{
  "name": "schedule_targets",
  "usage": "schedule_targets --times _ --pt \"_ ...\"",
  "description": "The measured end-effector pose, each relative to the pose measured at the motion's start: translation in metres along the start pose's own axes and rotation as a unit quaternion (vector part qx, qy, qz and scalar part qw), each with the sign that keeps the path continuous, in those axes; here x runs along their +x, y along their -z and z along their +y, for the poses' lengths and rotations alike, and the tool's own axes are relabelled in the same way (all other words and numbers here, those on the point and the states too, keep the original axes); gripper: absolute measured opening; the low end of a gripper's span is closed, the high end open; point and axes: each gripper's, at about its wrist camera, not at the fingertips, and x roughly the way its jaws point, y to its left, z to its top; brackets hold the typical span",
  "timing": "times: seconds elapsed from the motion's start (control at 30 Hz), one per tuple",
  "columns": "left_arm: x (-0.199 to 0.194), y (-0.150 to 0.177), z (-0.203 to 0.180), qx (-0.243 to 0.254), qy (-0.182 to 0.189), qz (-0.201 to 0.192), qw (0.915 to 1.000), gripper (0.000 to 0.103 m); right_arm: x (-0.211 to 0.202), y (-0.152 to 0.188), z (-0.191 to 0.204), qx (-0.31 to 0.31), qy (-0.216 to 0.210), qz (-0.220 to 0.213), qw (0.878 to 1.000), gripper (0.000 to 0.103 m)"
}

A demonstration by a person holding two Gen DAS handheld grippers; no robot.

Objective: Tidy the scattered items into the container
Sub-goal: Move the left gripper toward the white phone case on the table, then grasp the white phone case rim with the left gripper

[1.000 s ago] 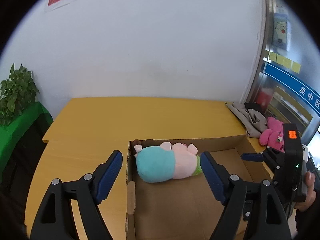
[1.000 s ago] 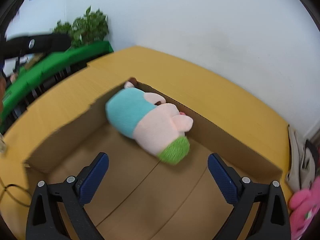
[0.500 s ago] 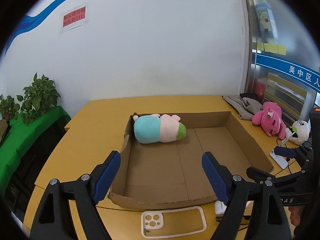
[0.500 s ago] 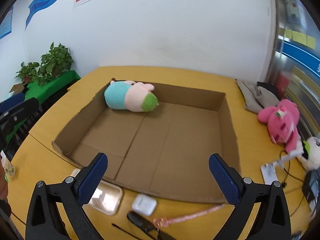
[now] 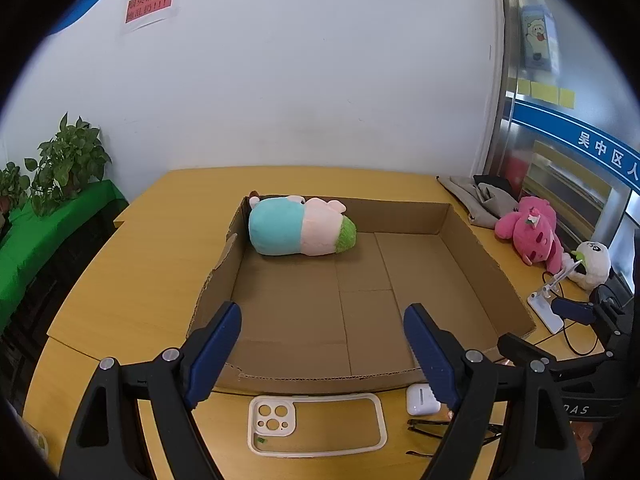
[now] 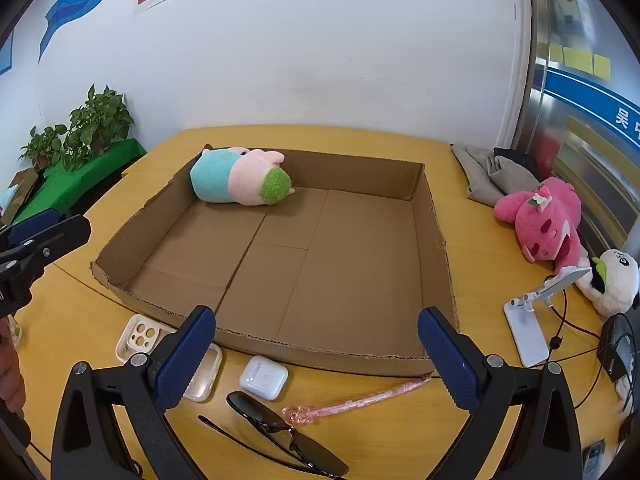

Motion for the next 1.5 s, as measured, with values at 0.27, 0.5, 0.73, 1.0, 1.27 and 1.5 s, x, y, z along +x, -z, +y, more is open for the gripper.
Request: schedule_targets --times 0.27,0.5,0.73,1.0,1.27,1.5 --pt "0.002 0.007 -0.006 -0.004 0.008 0.010 0.9999 0.084 0.000 0.008 -0.001 -0.006 -0.003 -0.001 1.000 0.103" --pt "0.006 0.011 -0.008 -0.005 0.019 0.017 0.9997 0.084 0.001 0.011 -0.007 0.002 -0.003 0.005 1.000 0.103" --pt "0.009 0.012 -0.007 -0.004 0.019 0.023 0.9995 0.084 0.006 0.013 -0.011 0.010 -0.003 0.013 1.000 0.103" --pt "0.013 0.017 0.007 -0.012 0.037 0.035 0.9986 0.084 0.010 0.013 -0.011 0.009 -0.003 0.017 1.000 0.103" --pt "0.021 0.040 0.036 -0.029 0.038 0.076 0.9960 0.084 0.020 0.027 -0.002 0.005 -0.033 0.039 0.999 0.102" --pt "0.049 0.071 0.065 -0.050 0.027 0.134 0.9894 0.081 0.031 0.042 0.024 -0.022 -0.068 0.064 0.995 0.102"
